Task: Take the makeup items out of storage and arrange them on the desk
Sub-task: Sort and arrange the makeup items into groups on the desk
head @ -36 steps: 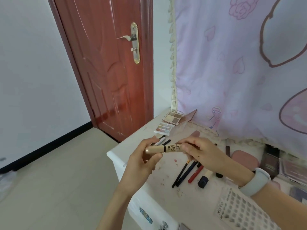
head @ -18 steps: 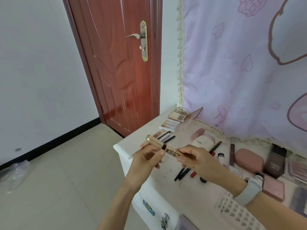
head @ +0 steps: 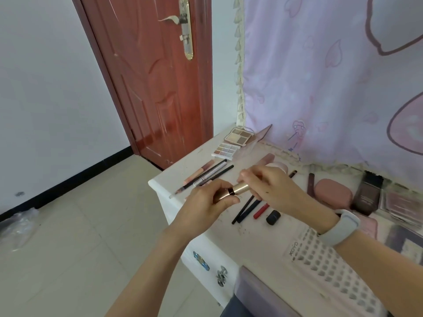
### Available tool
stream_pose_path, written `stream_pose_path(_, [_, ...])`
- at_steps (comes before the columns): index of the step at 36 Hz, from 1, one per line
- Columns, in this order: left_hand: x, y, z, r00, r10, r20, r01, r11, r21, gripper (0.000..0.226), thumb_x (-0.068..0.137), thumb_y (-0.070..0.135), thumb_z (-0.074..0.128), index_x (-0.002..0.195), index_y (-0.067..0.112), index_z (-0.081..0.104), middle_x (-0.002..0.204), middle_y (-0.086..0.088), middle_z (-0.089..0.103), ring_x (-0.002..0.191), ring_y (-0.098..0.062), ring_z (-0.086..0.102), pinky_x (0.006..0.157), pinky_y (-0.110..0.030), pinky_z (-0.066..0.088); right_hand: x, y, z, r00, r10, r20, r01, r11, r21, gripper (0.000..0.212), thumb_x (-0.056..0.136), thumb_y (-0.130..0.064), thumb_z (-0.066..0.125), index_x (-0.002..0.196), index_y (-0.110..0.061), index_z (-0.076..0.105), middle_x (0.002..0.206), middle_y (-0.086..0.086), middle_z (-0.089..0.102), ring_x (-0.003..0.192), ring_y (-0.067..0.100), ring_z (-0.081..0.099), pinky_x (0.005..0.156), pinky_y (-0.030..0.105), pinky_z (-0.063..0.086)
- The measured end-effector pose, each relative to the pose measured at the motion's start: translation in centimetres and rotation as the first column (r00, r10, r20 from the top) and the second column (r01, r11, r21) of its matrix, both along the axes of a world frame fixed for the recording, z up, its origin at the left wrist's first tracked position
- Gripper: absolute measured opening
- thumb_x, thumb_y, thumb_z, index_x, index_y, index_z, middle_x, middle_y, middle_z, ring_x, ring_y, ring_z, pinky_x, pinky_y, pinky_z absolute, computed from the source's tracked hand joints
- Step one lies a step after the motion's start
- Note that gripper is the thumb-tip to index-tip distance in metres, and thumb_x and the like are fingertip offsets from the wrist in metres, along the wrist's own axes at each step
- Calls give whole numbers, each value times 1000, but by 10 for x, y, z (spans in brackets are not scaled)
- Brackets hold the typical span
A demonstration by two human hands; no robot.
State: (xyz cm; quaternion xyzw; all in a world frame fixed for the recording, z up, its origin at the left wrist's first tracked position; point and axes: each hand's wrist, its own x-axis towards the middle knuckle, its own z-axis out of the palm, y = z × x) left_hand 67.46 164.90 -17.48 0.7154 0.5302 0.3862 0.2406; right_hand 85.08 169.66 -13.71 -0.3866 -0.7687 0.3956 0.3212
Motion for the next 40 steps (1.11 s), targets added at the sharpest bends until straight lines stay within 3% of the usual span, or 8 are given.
stream_pose_path(7, [-7,3,-6,993,23,112,-13,996,-88,22,79,26,74,80,31,53,64,17,63,55,3,49,57,-8,38,16,4,-3,996,-21,86,13,996,90,15,95,-25,48,99,-23,63,74,-5,66,50,3,48,51,12,38])
stream_pose_path(12, [-16,7,-6,982,-34,186,70,979,-190,10,86,27,65,80,26,57,68,14,68,58,1,52,59,-11,39,37,13,5,981,-4,193,-14,996,89,21,96,-16,47,102,-32,60,99,6,69,95,31,62,87,48,47])
stream_pose_path(17, [-22,12,4,990,-32,137,63,972,-225,10,90,26,60,81,22,60,64,12,67,55,5,50,57,-11,37,44,23,7,973,-26,231,-14,985,170,19,95,-14,47,101,-28,57,102,-4,68,102,15,61,90,35,46])
stream_pose_path(21, [-49,11,5,949,167,266,-93,958,-272,16,93,19,56,80,10,60,63,-1,66,44,-8,38,46,-16,32,68,40,12,957,-267,-116,281,952,119,23,94,-9,49,95,-30,59,88,-8,66,78,-2,58,71,12,44])
stream_pose_path(25, [-49,11,-2,884,262,387,-132,934,-332,6,93,8,53,92,4,57,70,-2,66,47,-11,40,44,-17,34,62,47,4,820,-435,-372,388,901,-196,15,91,-6,54,99,-13,64,80,2,64,61,6,57,56,20,46])
stream_pose_path(32, [-16,23,-29,964,252,-83,-260,960,-107,43,86,-1,49,124,18,57,120,-2,48,103,-15,53,82,-13,35,18,26,-26,841,-471,-267,350,849,-396,8,93,-21,55,100,-16,54,66,1,68,48,10,58,43,18,43])
stream_pose_path(36, [-1,18,-46,908,314,-277,-317,948,34,44,86,4,56,130,10,52,113,-12,59,98,-31,59,86,-36,47,10,8,-44,899,-432,-66,421,897,-137,15,96,-20,44,89,-33,47,65,5,61,43,4,49,42,15,40])
stream_pose_path(40, [7,19,-49,805,421,-419,-363,907,214,23,73,11,74,95,10,68,77,-4,70,74,-27,64,71,-38,44,6,-6,-57,885,-417,206,355,892,280,13,95,-19,36,94,-29,45,49,-4,41,41,9,36,42,22,30])
